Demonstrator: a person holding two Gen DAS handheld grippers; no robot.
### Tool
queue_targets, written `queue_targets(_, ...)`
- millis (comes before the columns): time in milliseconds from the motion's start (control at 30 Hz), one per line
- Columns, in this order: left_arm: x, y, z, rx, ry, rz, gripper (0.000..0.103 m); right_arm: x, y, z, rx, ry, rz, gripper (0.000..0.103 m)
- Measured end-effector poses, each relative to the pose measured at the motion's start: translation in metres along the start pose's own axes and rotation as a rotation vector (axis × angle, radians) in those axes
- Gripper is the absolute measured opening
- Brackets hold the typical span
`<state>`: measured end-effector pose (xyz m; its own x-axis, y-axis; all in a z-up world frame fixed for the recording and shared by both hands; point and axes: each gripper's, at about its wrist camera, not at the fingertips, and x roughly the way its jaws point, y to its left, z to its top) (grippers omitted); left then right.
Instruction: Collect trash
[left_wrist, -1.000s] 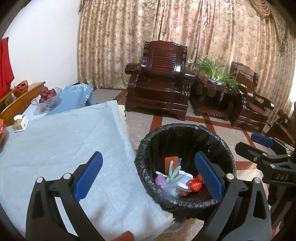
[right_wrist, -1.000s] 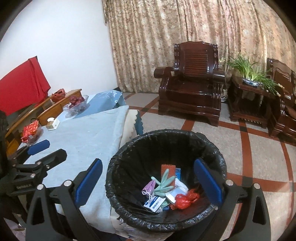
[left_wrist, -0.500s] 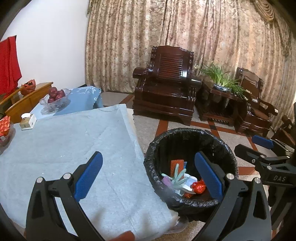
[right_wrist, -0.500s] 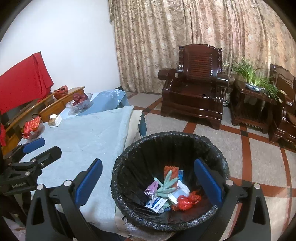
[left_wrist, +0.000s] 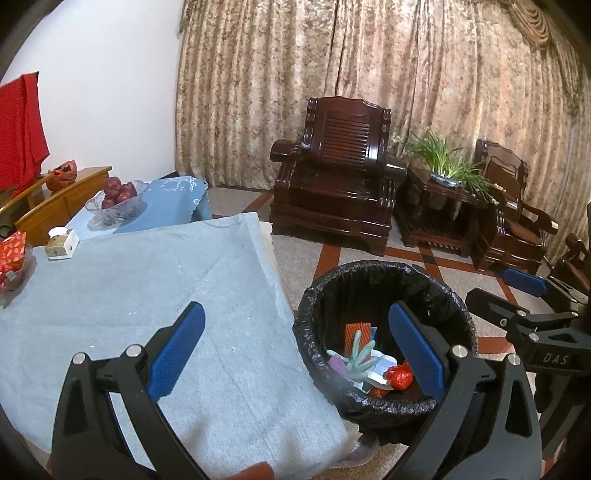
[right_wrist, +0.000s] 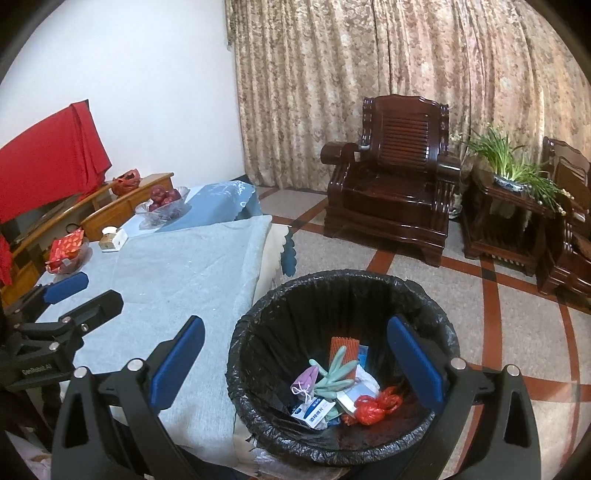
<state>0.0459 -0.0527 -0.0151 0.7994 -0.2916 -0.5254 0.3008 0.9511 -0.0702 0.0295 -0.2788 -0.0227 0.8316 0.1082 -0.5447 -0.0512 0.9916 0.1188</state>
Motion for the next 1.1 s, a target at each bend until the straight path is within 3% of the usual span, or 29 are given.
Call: queue_targets(1100, 0.0, 0.005, 0.001, -0.004, -0.003, 0.0, 0.097, -0.003, 0.003, 0.009, -0.011, -0.014, -0.003, 0.097)
